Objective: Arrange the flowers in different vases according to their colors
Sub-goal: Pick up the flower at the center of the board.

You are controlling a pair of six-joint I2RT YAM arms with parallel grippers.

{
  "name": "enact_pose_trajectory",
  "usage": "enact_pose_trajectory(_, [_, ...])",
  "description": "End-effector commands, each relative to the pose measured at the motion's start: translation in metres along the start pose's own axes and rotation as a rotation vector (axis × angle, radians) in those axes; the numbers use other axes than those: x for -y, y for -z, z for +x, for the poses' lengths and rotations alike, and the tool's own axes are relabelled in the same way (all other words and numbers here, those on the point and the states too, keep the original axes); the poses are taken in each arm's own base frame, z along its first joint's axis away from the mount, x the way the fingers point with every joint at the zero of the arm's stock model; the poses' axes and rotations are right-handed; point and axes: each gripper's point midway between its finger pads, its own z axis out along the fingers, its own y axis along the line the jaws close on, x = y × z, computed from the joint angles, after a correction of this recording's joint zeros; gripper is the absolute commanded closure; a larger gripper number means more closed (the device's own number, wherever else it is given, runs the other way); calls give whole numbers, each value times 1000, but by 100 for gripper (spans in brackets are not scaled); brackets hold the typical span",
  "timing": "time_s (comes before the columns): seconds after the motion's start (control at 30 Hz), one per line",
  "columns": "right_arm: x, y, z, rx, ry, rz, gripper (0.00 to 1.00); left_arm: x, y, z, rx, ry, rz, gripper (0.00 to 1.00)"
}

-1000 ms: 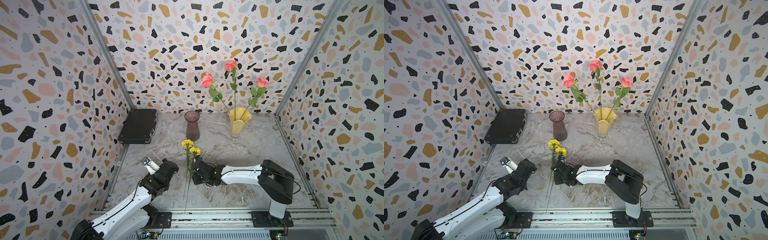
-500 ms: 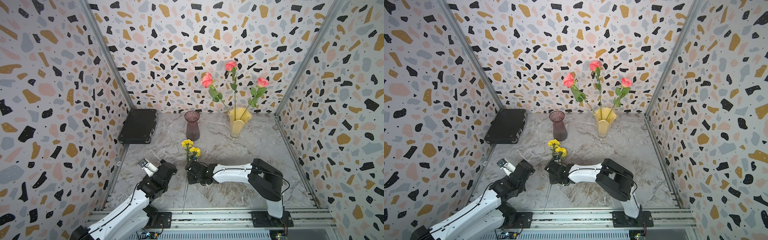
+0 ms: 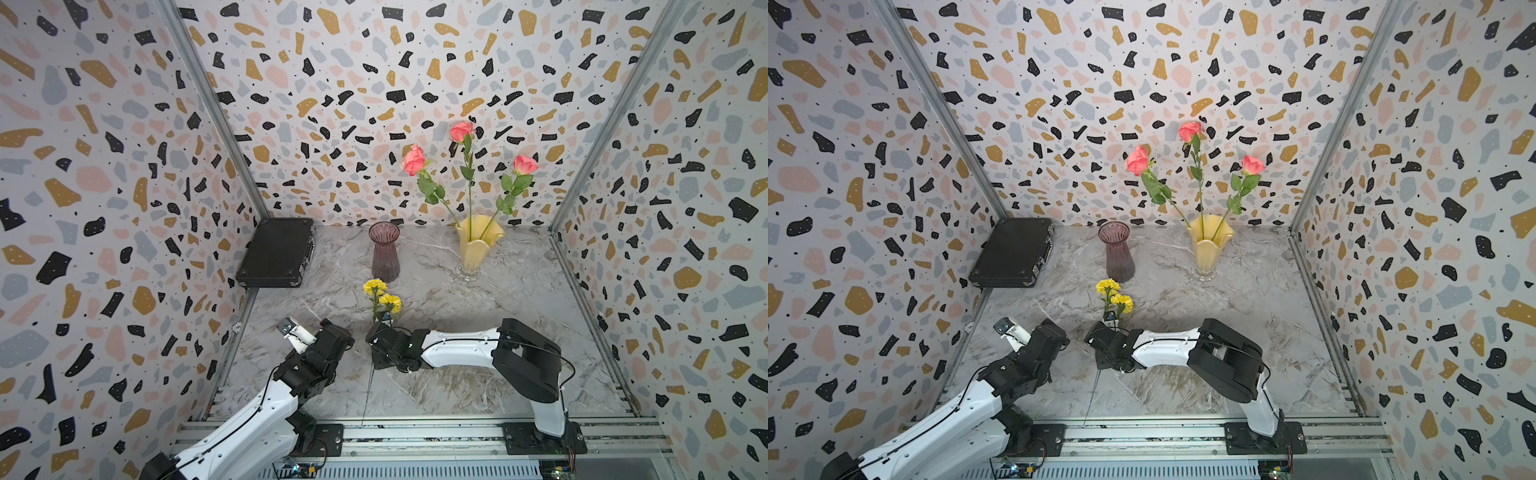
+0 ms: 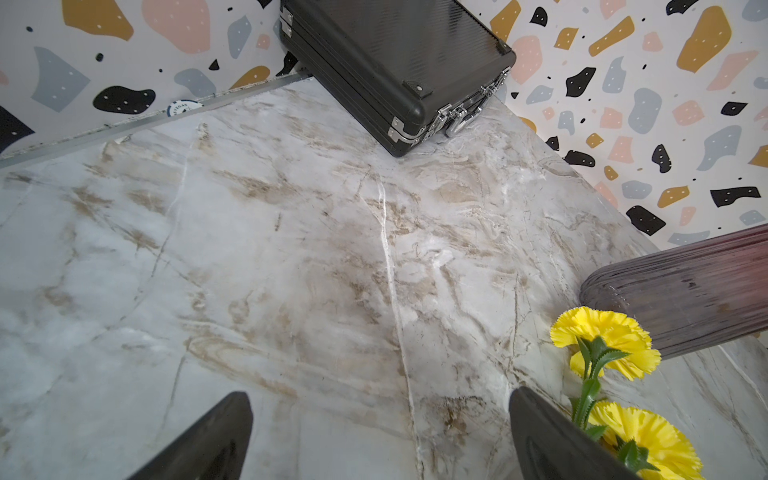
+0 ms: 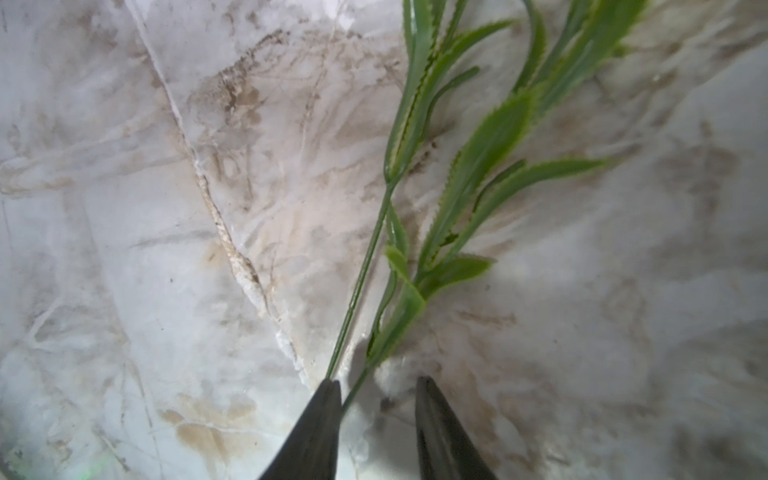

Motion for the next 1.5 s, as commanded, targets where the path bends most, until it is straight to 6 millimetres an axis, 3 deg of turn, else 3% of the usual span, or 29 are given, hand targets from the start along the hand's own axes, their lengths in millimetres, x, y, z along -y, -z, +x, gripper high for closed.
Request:
enact_pose_trajectory(0.0, [1,10,-3,17,-6,15,63,-1,-1,0,12,-8,6,1])
enact_pose_trajectory(0.47, [8,-4,2,-1,-5,64,64,0,-1,1,10,-9,10,1])
enact_pose_trajectory(0.6, [17,-7,4,-5,-2,108,75,0,-1,1,11,-7,10,1])
enact_pose_trajectory(0.87, [34,12,-3,43,16,168,88,1,-1,2,8,-11,16,1])
enact_pose_trajectory(1.0, [40,20,-5,61,35,191,89,1,-1,1,9,-10,17,1])
enact_pose_trajectory(1.17, [38,12,-1,36,36,188,80,1,-1,2,8,-12,17,1])
enact_pose_trajectory(1.3, [42,7,2,26,39,207,80,2,-1,2,7,-11,22,1])
enact_pose_trajectory(1.47, [53,10,-1,34,44,242,91,7,-2,4,-1,-30,53,1])
